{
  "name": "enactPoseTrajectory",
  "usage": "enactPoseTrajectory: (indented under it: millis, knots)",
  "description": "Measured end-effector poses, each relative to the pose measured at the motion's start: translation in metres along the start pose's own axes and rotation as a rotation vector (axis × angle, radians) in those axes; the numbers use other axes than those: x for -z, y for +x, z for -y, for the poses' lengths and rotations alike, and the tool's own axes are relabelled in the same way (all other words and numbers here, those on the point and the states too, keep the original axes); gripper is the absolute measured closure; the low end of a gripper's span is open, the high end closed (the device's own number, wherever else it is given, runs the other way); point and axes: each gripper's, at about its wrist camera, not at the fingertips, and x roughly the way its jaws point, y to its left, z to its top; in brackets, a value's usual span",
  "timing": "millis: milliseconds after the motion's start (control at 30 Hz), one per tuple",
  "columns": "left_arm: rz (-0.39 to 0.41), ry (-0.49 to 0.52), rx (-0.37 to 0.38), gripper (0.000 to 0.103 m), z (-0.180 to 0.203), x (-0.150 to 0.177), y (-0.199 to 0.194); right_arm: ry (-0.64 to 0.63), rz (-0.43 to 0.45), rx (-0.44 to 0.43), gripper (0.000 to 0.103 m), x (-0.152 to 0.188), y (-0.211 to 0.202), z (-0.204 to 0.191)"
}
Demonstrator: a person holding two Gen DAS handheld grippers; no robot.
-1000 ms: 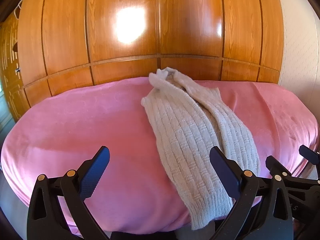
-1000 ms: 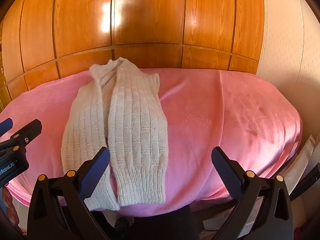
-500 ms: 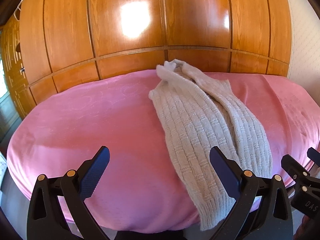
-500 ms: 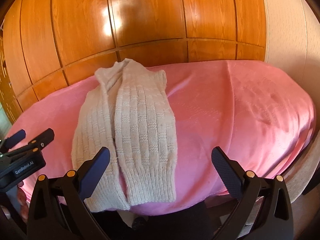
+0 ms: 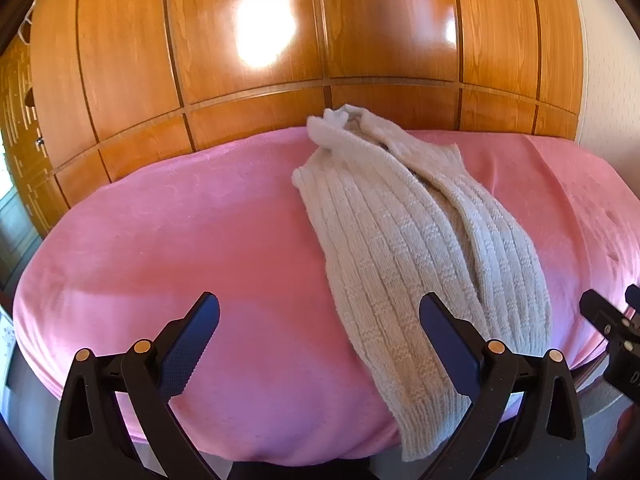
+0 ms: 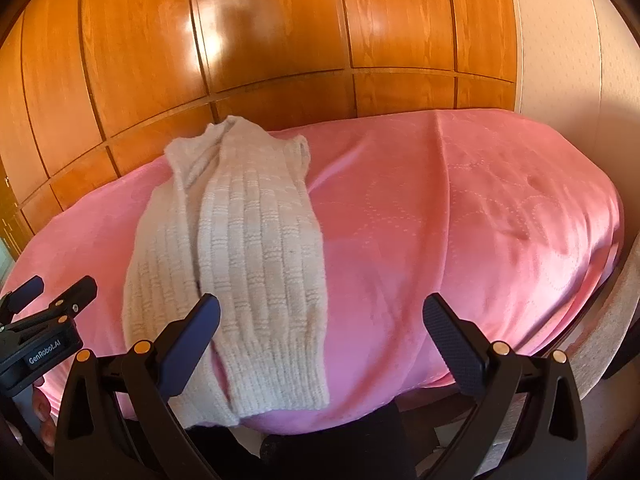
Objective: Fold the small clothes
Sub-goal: 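Grasp the sweater edge with the left tool while the right tool grasps the other edge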
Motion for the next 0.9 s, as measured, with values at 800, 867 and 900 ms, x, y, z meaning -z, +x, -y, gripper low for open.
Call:
enactPoseTrajectory:
  millis: [800, 867, 900]
  knots:
    - [-0.157, 0.445, 0.435, 0.093, 0.054, 0.039, 0.04, -0.284, -0.28, -0.238, 0.076, 0.009, 0.085, -0.024]
    - [-0.175, 0.366, 0.487, 0.095, 0.038, 0.027, 0.036, -0.274, -0.3, -0.277, 0.089, -0.002, 0.079, -0.019]
    - [-0.178, 0.287, 0.541, 0.096, 0.02, 0.017, 0.031, -0.256, -0.293, -0.286, 0.09, -0.009, 0.074, -0.012]
